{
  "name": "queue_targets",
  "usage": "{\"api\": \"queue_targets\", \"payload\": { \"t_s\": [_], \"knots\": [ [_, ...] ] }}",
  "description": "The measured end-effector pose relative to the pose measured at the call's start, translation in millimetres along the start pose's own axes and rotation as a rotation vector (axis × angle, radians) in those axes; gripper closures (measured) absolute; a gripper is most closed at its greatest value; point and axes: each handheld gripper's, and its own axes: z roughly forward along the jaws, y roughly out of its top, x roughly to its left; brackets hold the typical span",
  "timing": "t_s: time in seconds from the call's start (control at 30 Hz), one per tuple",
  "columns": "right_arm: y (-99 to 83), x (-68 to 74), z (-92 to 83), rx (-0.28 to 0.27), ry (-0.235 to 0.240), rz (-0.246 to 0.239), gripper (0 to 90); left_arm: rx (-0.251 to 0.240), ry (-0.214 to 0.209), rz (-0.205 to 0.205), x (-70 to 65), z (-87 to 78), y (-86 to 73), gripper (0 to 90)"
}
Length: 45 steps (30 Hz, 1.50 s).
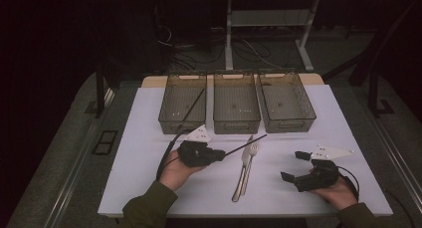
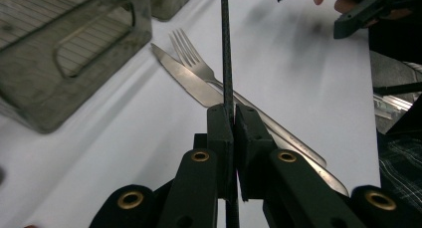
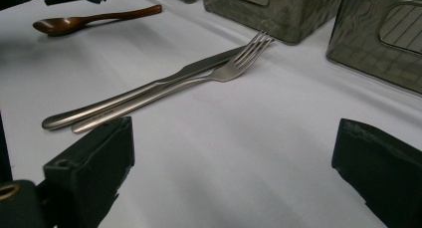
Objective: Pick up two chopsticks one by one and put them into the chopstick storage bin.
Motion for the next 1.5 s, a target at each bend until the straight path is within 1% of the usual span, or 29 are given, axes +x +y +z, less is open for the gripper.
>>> {"api": "queue_targets", "payload": {
  "t_s": [0.23, 0.5, 0.67, 0.73, 0.87, 1.03, 1.2, 1.3, 1.37, 1.5],
  "knots": [
    [0.1, 0.2, 0.2, 0.000, -0.001, 0.003, 2.7, -0.030, 0.023, -0.021, 9.1, -13.2, 3.2, 84.9],
    [0.1, 0.3, 0.3, 0.001, -0.002, 0.005, 2.7, -0.045, 0.048, -0.023, 18.9, -24.7, 5.9, 84.9],
    [0.1, 0.3, 0.8, 0.003, -0.002, 0.006, 2.7, -0.066, 0.071, -0.031, 25.9, -33.4, 7.9, 84.9],
    [0.0, 0.1, 0.9, 0.004, -0.002, 0.005, 2.7, -0.071, 0.084, -0.035, 29.5, -36.8, 8.3, 84.9],
    [0.1, 0.2, 0.4, 0.002, -0.003, 0.005, 2.7, -0.092, 0.116, -0.058, 35.9, -42.6, 8.3, 84.9],
    [0.2, 0.3, 1.3, 0.003, -0.005, 0.006, 2.7, -0.095, 0.159, -0.073, 45.1, -48.4, 9.1, 84.9],
    [0.0, 0.1, 1.4, 0.003, -0.005, 0.006, 2.7, -0.108, 0.199, -0.086, 59.1, -56.5, 14.7, 84.9],
    [0.1, 0.3, 1.2, 0.004, -0.006, 0.010, 2.7, -0.106, 0.222, -0.093, 67.1, -61.3, 18.0, 84.9],
    [0.1, 0.3, 1.3, 0.003, -0.006, 0.009, 2.7, -0.114, 0.234, -0.100, 71.4, -64.1, 19.9, 84.9],
    [0.1, -0.1, 1.2, 0.003, -0.007, 0.013, 2.7, -0.111, 0.258, -0.109, 79.5, -68.8, 23.7, 84.9]
  ]
}}
